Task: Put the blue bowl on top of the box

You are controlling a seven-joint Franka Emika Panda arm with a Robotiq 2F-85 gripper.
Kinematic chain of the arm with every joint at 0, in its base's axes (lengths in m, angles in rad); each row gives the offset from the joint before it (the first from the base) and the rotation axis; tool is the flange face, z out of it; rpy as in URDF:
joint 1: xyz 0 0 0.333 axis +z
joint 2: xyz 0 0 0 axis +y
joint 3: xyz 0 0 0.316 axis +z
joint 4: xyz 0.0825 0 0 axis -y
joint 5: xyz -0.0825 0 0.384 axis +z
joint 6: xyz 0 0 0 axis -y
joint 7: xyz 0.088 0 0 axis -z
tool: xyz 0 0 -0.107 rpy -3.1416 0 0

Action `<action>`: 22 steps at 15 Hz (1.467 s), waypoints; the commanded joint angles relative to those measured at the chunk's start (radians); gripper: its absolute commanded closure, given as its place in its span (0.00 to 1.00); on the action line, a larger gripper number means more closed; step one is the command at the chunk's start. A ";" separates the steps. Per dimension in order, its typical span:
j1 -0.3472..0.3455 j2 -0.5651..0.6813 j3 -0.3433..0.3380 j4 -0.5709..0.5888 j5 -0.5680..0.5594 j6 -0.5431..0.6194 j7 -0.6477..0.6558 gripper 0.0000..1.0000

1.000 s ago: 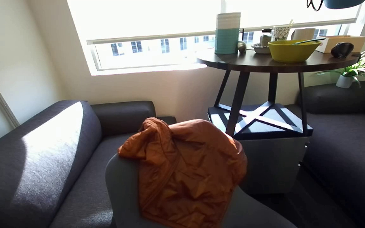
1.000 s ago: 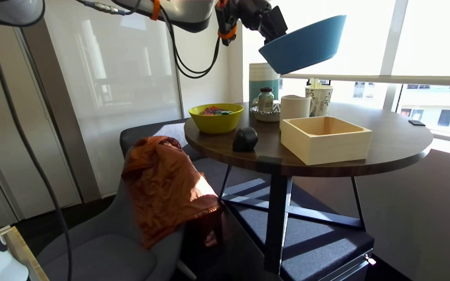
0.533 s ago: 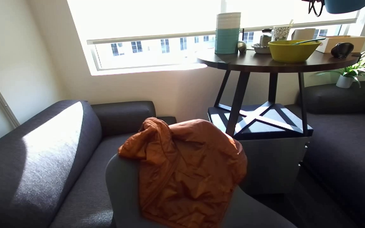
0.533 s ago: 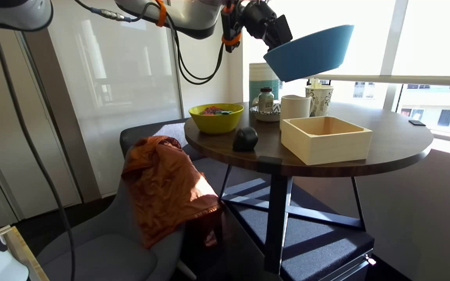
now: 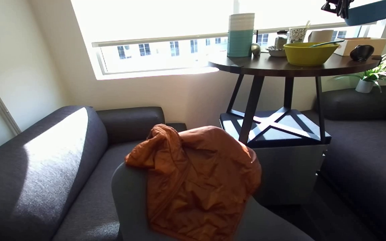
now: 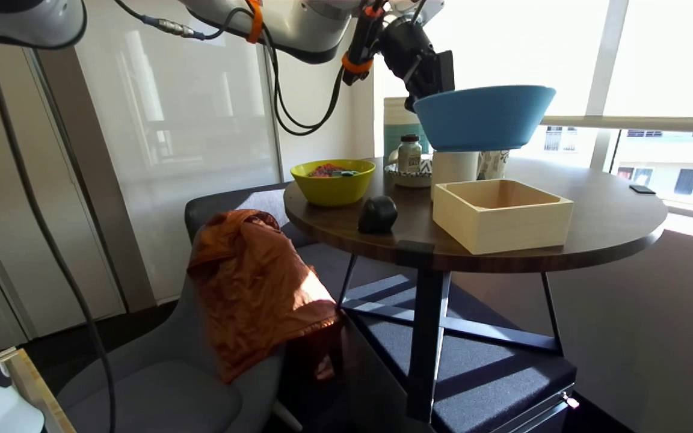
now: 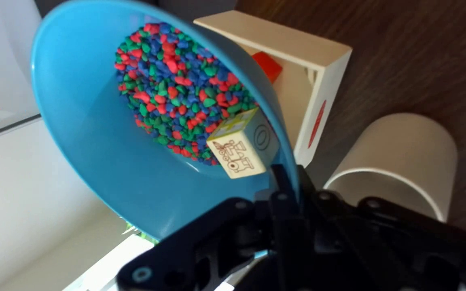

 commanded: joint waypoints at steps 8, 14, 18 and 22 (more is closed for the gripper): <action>-0.085 -0.006 -0.002 0.024 0.217 -0.014 0.028 0.99; -0.051 0.000 -0.010 0.013 0.157 0.081 0.175 0.99; -0.039 0.023 -0.023 0.027 0.122 0.081 0.242 0.99; -0.040 0.052 -0.031 0.065 0.058 0.062 0.277 0.99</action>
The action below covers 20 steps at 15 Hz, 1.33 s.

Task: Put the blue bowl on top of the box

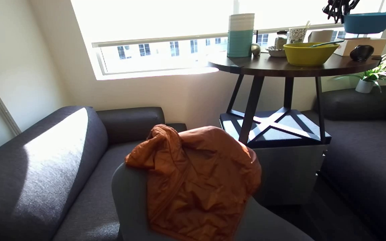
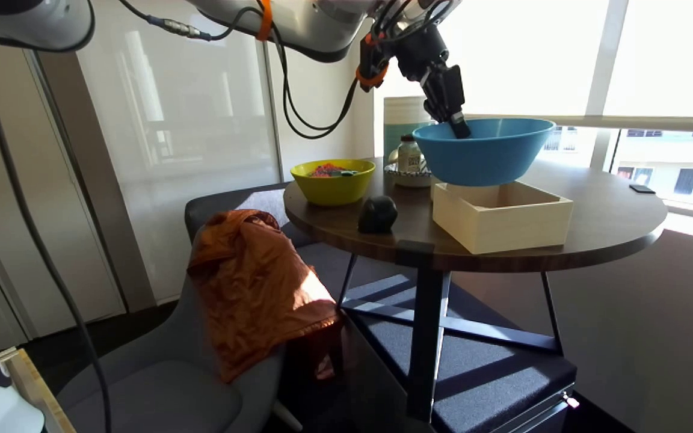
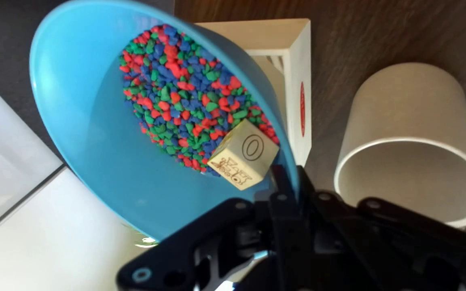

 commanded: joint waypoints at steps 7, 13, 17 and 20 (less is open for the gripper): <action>0.009 0.082 -0.012 0.101 -0.064 -0.025 0.006 0.99; 0.005 0.119 -0.010 0.139 -0.055 -0.050 -0.009 0.99; 0.006 0.124 -0.007 0.148 -0.052 -0.090 -0.028 0.69; 0.006 0.129 -0.004 0.166 -0.047 -0.113 -0.040 0.56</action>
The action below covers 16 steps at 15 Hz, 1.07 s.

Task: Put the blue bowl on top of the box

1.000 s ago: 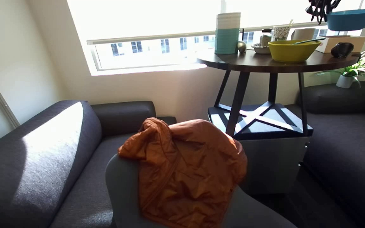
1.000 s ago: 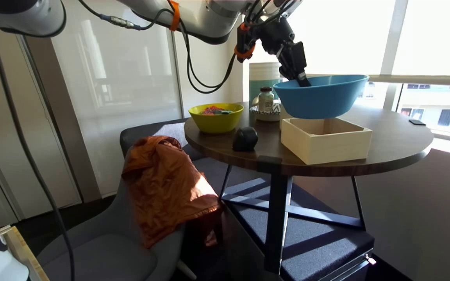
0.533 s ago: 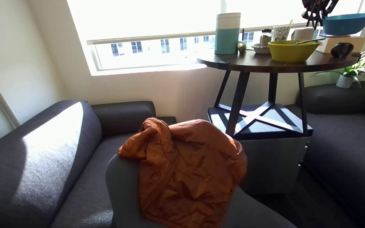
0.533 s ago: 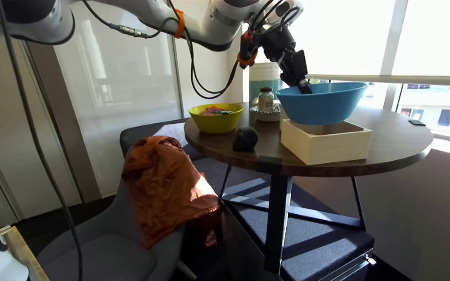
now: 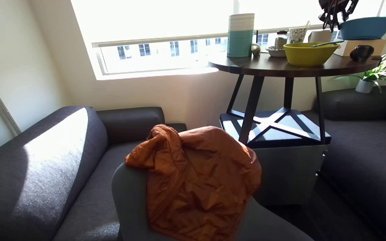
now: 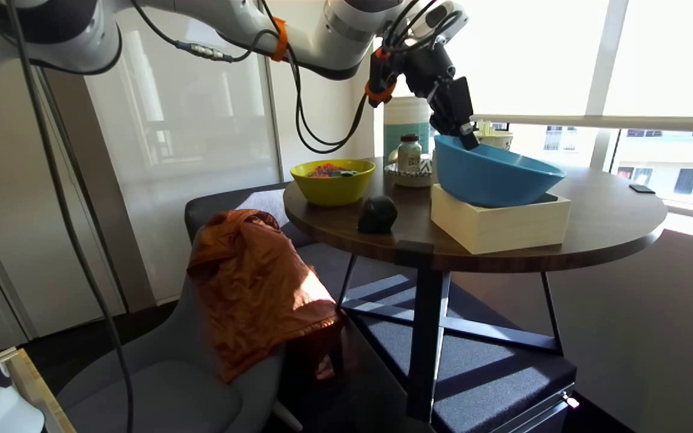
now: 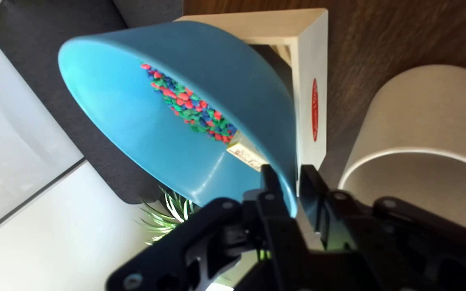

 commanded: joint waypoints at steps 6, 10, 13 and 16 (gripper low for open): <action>0.009 0.024 0.000 0.081 -0.008 -0.074 -0.025 0.13; 0.008 0.028 -0.007 0.082 -0.040 -0.116 -0.087 0.00; -0.019 -0.012 0.014 0.054 -0.007 -0.090 -0.174 0.00; -0.027 -0.076 0.029 0.019 0.026 -0.062 -0.240 0.00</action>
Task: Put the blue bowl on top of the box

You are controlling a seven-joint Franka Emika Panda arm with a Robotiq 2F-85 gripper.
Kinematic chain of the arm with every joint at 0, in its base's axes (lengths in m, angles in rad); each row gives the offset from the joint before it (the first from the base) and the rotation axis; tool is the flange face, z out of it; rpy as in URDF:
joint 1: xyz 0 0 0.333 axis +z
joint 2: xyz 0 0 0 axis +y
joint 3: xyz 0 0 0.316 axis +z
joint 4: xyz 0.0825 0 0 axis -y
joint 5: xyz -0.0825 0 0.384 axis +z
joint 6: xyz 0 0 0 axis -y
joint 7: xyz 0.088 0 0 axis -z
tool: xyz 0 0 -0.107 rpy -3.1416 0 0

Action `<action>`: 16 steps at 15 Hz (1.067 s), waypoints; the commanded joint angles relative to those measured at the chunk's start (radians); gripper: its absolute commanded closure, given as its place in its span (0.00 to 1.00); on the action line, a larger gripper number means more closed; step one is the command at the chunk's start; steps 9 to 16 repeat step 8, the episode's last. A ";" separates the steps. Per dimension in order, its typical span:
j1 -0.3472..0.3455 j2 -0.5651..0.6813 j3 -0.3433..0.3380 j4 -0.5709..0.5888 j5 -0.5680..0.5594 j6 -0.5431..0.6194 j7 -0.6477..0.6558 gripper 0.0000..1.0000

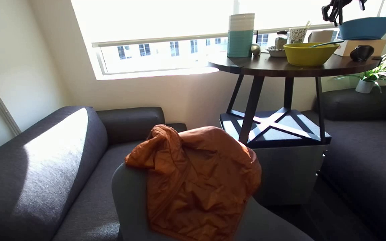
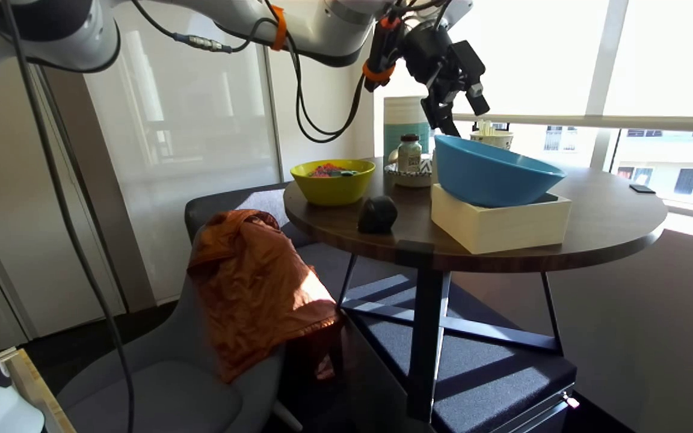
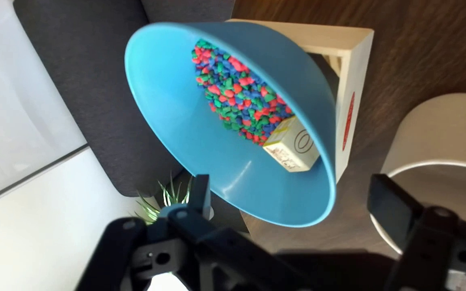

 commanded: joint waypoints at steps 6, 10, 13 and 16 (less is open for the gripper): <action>-0.012 -0.138 0.030 -0.019 0.127 0.050 -0.104 0.00; -0.011 -0.168 0.031 -0.026 0.131 0.048 -0.106 0.00; -0.011 -0.168 0.031 -0.026 0.131 0.048 -0.106 0.00; -0.011 -0.168 0.031 -0.026 0.131 0.048 -0.106 0.00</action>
